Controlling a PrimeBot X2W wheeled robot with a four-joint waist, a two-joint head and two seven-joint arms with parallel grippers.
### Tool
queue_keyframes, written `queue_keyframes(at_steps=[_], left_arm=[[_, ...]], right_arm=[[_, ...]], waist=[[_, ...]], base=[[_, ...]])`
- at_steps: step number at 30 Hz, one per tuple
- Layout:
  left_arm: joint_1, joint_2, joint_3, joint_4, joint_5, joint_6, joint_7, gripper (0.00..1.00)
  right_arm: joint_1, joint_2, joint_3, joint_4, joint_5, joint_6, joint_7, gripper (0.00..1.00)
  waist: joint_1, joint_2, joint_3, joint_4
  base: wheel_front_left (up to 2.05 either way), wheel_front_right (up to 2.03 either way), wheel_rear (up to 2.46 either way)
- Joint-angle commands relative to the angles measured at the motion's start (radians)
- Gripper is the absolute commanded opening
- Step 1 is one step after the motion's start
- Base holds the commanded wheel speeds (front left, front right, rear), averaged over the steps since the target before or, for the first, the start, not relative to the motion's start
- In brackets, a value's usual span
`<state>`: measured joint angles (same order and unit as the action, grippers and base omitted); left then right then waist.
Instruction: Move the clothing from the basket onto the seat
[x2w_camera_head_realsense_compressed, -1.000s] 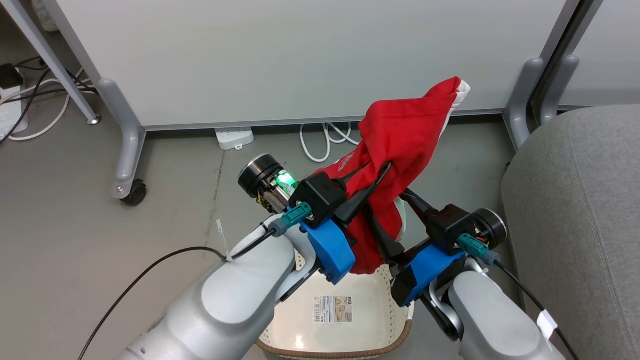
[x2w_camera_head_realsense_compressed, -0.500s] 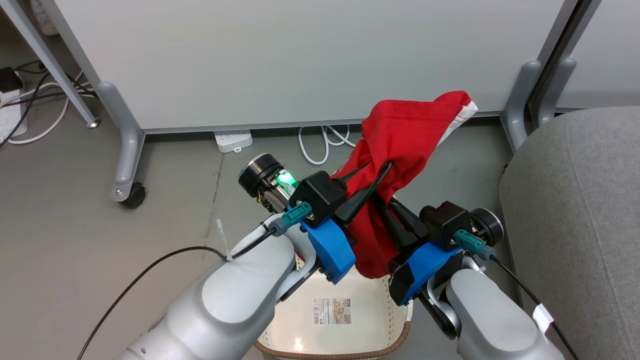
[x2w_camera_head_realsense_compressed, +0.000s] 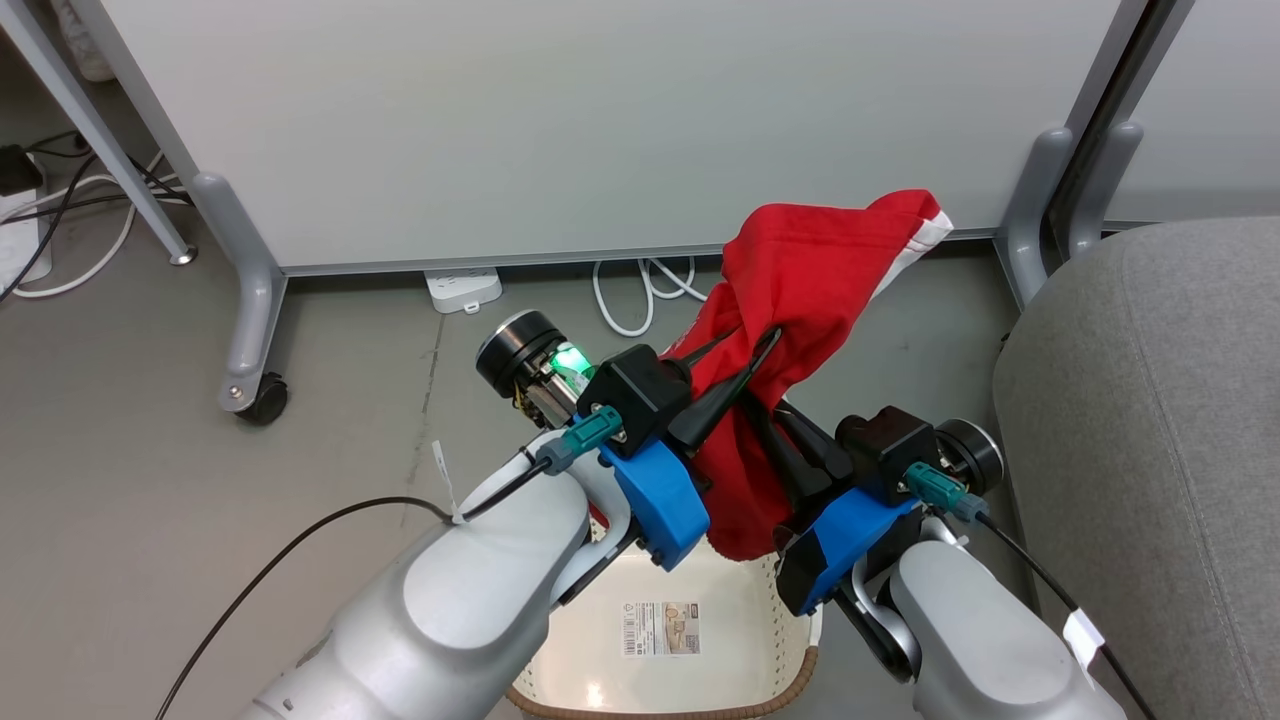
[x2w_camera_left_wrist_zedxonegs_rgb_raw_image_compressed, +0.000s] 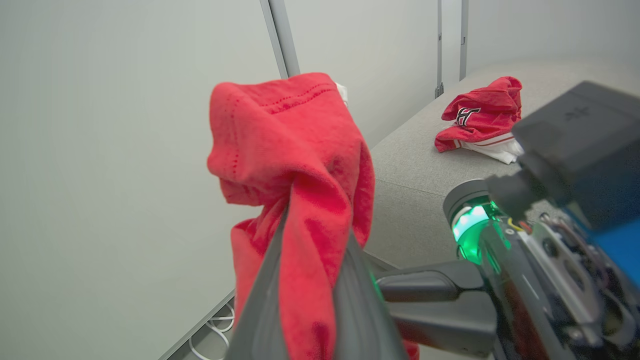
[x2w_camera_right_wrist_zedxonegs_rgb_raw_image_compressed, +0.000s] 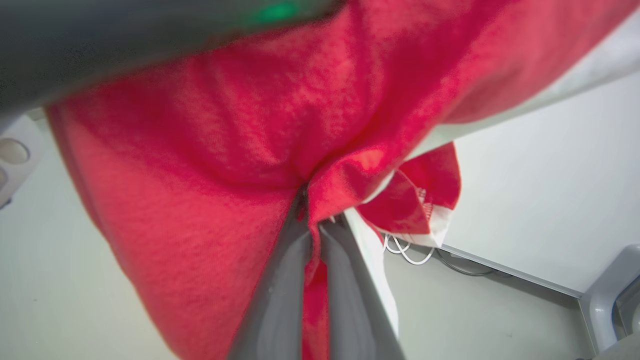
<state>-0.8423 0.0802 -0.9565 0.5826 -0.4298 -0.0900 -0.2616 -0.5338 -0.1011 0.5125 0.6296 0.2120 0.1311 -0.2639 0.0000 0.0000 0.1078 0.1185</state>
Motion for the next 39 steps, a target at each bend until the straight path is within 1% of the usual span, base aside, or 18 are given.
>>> queue_keyframes(at_steps=[1, 7, 8, 9, 26, 33, 39], left_arm=[[0.007, -0.001, 0.004, 0.003, 0.004, -0.002, -0.005, 0.00], [0.012, -0.002, 0.009, 0.002, 0.007, -0.001, -0.005, 0.01], [0.014, -0.002, 0.010, 0.000, 0.008, 0.000, -0.005, 0.46], [0.015, -0.002, 0.014, -0.005, 0.011, 0.004, -0.005, 1.00], [0.011, 0.005, 0.032, -0.007, 0.029, 0.006, -0.005, 1.00], [0.003, 0.009, 0.034, -0.008, 0.035, 0.007, -0.005, 1.00], [-0.007, 0.015, 0.035, -0.009, 0.037, 0.007, -0.005, 1.00]], right_arm=[[-0.003, -0.003, 0.004, 0.002, 0.004, -0.001, -0.001, 0.00], [0.003, -0.006, 0.006, 0.001, 0.009, -0.001, -0.001, 0.00], [0.004, -0.006, 0.007, 0.001, 0.010, -0.001, -0.001, 0.00], [0.006, -0.007, 0.007, 0.000, 0.010, -0.001, -0.001, 0.00], [0.014, -0.008, -0.008, -0.008, 0.011, -0.001, -0.001, 0.00], [-0.001, -0.009, -0.025, -0.015, 0.008, -0.001, -0.001, 0.00], [-0.015, -0.013, -0.057, -0.028, 0.001, -0.001, -0.001, 0.00]], waist=[[0.0000, 0.0000, -0.002, 0.000], [0.0000, 0.0000, -0.006, -0.002], [0.0000, 0.0000, -0.007, -0.003], [0.0000, 0.0000, -0.007, -0.003], [0.0000, 0.0000, 0.011, -0.023], [0.0000, 0.0000, 0.030, -0.047], [0.0000, 0.0000, 0.057, -0.089]], base=[[0.00, 0.00, 0.00], [0.00, 0.00, 0.00], [0.00, 0.00, 0.00], [0.00, 0.00, 0.00], [0.00, 0.00, 0.00], [0.00, 0.00, 0.00], [0.00, 0.00, 0.00]])
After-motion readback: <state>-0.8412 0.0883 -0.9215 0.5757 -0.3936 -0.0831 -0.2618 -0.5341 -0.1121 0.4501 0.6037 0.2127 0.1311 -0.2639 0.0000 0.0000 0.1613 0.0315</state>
